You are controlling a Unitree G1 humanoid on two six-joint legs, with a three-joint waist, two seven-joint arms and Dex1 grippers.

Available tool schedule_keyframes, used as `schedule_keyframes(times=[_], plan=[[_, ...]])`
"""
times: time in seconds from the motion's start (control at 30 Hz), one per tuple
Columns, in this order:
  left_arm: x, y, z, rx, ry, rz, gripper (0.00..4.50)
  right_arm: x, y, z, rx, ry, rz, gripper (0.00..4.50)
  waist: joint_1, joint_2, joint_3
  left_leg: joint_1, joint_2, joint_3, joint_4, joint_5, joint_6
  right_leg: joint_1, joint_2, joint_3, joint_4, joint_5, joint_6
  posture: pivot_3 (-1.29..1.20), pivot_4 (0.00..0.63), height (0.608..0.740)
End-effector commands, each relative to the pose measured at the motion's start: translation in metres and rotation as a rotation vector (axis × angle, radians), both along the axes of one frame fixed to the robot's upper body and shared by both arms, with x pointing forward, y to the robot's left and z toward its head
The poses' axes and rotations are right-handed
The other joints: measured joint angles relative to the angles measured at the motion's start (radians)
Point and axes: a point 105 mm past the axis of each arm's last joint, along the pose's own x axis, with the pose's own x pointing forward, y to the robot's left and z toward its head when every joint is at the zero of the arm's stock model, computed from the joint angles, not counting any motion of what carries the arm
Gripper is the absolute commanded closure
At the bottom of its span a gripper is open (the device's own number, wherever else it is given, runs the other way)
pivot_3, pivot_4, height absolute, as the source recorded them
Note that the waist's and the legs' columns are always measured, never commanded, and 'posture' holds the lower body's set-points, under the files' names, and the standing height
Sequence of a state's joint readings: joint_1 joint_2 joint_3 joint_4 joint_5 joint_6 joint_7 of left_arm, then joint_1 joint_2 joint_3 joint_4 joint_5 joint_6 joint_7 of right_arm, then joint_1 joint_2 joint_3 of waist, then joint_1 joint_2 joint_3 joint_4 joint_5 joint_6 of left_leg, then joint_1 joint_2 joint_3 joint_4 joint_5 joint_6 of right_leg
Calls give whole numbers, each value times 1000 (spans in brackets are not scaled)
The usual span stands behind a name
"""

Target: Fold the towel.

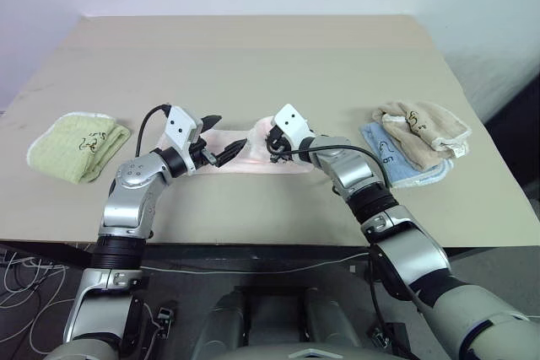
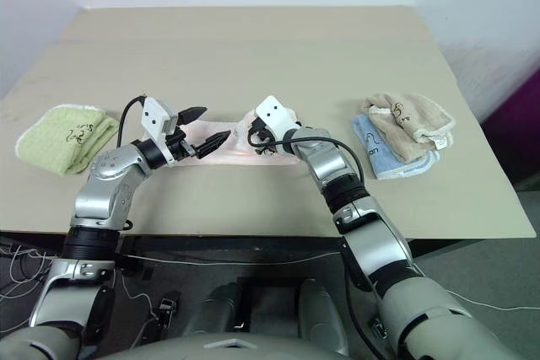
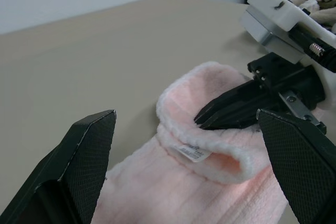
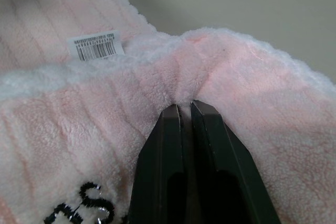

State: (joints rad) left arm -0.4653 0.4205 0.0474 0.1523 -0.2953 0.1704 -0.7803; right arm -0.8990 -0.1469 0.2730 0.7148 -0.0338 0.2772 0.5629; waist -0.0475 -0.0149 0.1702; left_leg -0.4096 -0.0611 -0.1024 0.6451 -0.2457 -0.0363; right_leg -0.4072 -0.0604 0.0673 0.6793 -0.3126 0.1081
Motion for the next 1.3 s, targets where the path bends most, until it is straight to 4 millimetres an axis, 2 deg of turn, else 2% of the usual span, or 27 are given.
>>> schedule_keyframes(times=[0.03,0.13,0.3,0.4,0.5,0.7,0.8,0.93,1.07,1.2,1.3], plan=[[-3,5,11,-14,-39,14,0,-4,1,-11,-15,26,14,4146,0,0,0,0,0,0,0,0,0,0,0,0,0,0,0,0,150,740],[-4,8,10,-22,-36,32,0,-1,0,11,36,-49,23,4146,0,0,0,0,0,0,0,0,0,0,0,0,0,0,0,0,150,740],[-9,30,15,-128,-5,124,0,-10,-2,76,181,-210,75,4146,1,0,0,-1,0,0,0,0,0,-1,0,0,0,0,0,0,150,740],[-18,49,18,-280,49,204,0,-22,-11,105,213,-267,106,4146,1,1,0,-1,0,0,0,0,0,-1,0,0,0,0,0,0,150,740],[-32,64,16,-440,132,269,0,-31,-23,120,215,-301,118,4146,4,0,0,-1,0,-1,0,0,0,-1,-1,0,0,0,0,0,150,740],[-67,87,-5,-707,296,380,0,-31,-46,128,160,-339,96,4146,4,0,0,-1,0,-1,0,0,0,0,-1,0,-1,0,0,0,150,740],[-75,96,-10,-864,344,442,0,-30,-50,127,152,-337,91,4146,6,0,1,-1,0,-1,0,0,0,0,-1,0,-1,0,0,0,150,740],[-81,93,-32,-915,460,512,0,-32,-48,123,142,-327,113,4146,7,0,1,-1,0,-1,0,0,0,1,-1,0,-1,0,0,0,150,740],[-75,95,-59,-930,602,627,0,-42,-38,122,154,-320,167,4146,9,0,1,-1,0,-1,0,0,0,1,-1,0,-2,0,0,0,150,740],[-65,97,-67,-970,658,686,0,-60,-27,120,175,-302,250,4146,16,0,0,0,0,-1,0,0,0,3,-1,-1,-2,0,0,0,150,740],[-52,88,-66,-948,684,656,0,-76,-21,112,182,-275,305,4146,32,0,0,1,0,-1,0,0,0,4,-1,-1,-2,0,0,0,150,740]])
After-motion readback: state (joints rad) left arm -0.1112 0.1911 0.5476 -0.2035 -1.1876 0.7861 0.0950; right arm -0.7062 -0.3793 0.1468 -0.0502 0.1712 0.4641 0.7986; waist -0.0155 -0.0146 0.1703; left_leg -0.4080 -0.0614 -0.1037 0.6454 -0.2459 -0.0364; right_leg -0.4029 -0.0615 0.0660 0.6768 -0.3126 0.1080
